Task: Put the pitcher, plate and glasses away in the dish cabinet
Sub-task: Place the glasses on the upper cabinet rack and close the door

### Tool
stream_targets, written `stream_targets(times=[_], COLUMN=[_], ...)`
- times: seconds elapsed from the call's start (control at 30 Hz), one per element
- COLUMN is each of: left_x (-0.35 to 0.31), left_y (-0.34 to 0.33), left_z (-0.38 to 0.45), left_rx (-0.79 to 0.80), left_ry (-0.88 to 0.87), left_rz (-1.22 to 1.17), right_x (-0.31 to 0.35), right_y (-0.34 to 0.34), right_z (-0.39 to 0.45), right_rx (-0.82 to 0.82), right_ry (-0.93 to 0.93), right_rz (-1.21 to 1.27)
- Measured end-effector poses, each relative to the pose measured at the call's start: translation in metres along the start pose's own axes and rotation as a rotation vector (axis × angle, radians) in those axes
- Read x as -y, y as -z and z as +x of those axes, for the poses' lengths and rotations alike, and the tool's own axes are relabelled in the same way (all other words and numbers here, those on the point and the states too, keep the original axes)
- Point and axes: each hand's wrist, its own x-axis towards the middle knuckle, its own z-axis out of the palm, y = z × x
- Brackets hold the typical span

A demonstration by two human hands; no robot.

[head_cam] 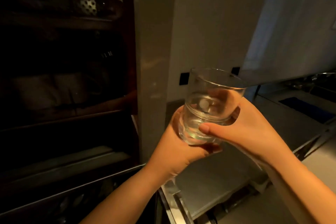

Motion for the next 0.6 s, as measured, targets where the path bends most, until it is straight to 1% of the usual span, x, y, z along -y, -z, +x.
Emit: stream_targets(times=[0.1, 0.23, 0.37, 0.43, 0.6], left_x=[-0.023, -0.049, -0.075, -0.086, -0.114], left_y=[0.006, 0.019, 0.033, 0.04, 0.053], left_z=[-0.018, -0.048, -0.081, -0.099, -0.144], left_rx=[-0.03, -0.145, -0.242, -0.321, -0.585], left_ry=[-0.045, -0.084, -0.112, -0.144, -0.238], left_rz=[0.034, 0.04, 0.123, 0.204, 0.543], right_x=[0.022, 0.053, 0.082, 0.097, 0.135], right_y=[-0.01, -0.03, -0.058, -0.072, -0.106], right_z=[-0.004, -0.009, -0.015, -0.019, -0.027], right_rx=[0.03, 0.076, 0.141, 0.172, 0.245], right_ry=[0.042, 0.093, 0.127, 0.162, 0.2], right_rz=[0.033, 0.028, 0.009, 0.018, 0.09])
